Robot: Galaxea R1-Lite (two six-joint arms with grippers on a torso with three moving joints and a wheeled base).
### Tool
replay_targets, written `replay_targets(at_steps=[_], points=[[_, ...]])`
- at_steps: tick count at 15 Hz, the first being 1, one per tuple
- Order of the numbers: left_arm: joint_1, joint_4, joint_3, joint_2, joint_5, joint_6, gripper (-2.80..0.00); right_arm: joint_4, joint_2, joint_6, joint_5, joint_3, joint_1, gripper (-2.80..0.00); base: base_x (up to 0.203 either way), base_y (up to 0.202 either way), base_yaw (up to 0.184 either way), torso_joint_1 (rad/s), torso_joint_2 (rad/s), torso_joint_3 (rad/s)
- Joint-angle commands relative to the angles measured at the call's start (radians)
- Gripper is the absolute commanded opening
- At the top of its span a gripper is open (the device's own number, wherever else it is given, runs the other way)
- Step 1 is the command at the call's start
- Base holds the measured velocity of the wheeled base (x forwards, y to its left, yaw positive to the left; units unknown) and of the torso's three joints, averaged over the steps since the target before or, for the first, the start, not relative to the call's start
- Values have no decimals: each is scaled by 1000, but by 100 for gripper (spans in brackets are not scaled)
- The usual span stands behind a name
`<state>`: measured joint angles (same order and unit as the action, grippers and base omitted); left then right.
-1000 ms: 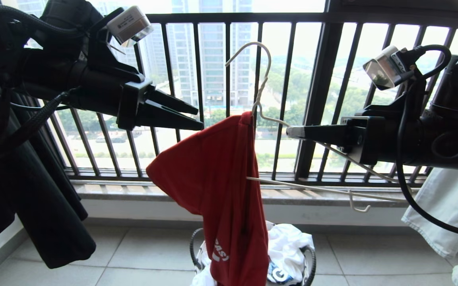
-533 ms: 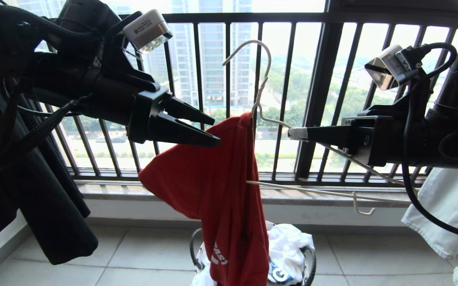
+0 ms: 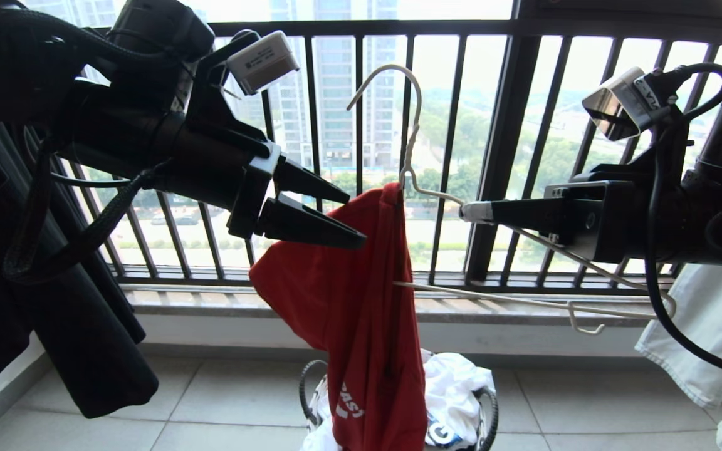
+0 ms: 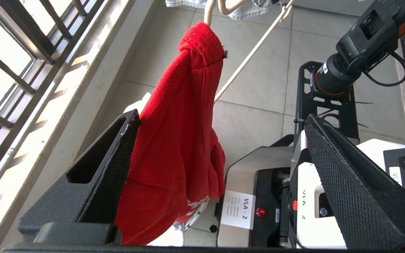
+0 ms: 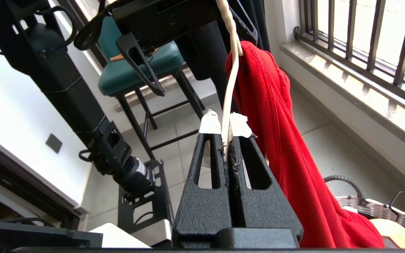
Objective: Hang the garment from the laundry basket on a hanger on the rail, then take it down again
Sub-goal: Hang the clothes on the clothes rack
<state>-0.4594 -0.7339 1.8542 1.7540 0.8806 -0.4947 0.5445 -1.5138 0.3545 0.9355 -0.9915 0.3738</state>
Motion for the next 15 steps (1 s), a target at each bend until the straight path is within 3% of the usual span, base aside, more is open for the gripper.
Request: replay_targets(at_steps=[1,6,12,15], points=[[-1,-5,0,-28,-12,-3,0,6,-1,1,6,-1,0,-280,0,0,0,0,0,0],[14,-7,-115,-154,-33,-6,0,6,-9,0,5,-3,-1,-280,0,0,0,0,0,0],[47,-4,-115,-186,-34,-7,0,6,-11,0,6,-2,0,-280,0,0,0,0,0,0],[47,55,-117,-157,-35,-4,0,6,-7,1,8,-1,0,-280,0,0,0,0,0,0]])
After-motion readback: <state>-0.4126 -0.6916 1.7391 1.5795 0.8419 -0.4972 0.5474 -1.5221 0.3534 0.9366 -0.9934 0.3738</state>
